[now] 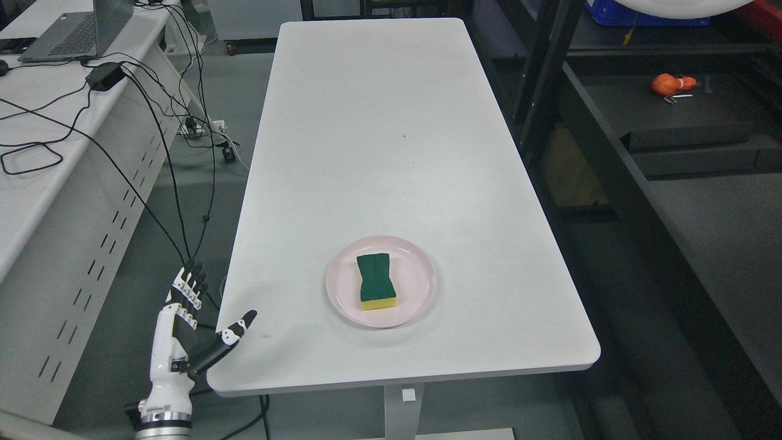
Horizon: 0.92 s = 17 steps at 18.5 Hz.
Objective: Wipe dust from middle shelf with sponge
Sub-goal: 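Raise the left hand and reach toward the sponge on the pink plate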
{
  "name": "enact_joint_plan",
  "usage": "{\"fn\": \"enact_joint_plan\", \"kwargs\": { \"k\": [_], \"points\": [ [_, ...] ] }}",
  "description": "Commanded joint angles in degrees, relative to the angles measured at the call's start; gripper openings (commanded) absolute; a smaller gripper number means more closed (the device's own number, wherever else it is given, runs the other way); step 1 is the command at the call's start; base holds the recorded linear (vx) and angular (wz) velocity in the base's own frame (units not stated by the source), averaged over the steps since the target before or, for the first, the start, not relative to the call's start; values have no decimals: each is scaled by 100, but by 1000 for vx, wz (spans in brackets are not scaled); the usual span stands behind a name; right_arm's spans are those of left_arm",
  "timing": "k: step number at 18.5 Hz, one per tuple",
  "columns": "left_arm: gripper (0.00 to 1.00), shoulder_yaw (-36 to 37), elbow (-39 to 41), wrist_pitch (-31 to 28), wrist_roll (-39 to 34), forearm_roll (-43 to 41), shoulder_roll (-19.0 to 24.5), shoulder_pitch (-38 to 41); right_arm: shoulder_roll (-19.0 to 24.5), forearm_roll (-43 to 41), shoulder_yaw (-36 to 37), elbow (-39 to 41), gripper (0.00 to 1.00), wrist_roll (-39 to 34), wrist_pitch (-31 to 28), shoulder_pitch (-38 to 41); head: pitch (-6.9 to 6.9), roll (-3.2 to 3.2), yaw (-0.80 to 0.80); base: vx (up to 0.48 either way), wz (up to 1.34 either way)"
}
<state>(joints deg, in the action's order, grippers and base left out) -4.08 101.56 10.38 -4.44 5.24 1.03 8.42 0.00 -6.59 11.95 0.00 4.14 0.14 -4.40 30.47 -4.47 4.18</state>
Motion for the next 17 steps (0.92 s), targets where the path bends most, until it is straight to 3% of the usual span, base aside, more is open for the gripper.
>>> {"fn": "enact_joint_plan", "kwargs": {
  "k": [1, 6, 10, 13, 17],
  "points": [
    [99, 21, 12, -44, -4, 4, 81, -15, -100, 0, 0, 100, 100, -1, -427, 0, 0, 0, 0, 0, 0],
    [99, -136, -14, -27, 48, -5, 107, -164, -100, 0, 0, 100, 100, -1, -419, 0, 0, 0, 0, 0, 0],
    [99, -724, -294, 8, 1074, -214, 309, -901, -100, 0, 0, 100, 100, -1, -419, 0, 0, 0, 0, 0, 0],
    [99, -840, -689, 279, 1147, -1223, 765, -1534, -100, 0, 0, 100, 100, -1, -419, 0, 0, 0, 0, 0, 0],
    [99, -814, -1059, 1122, 1147, -2927, 1302, -2150, -100, 0, 0, 100, 100, -1, -419, 0, 0, 0, 0, 0, 0]
  ]
}}
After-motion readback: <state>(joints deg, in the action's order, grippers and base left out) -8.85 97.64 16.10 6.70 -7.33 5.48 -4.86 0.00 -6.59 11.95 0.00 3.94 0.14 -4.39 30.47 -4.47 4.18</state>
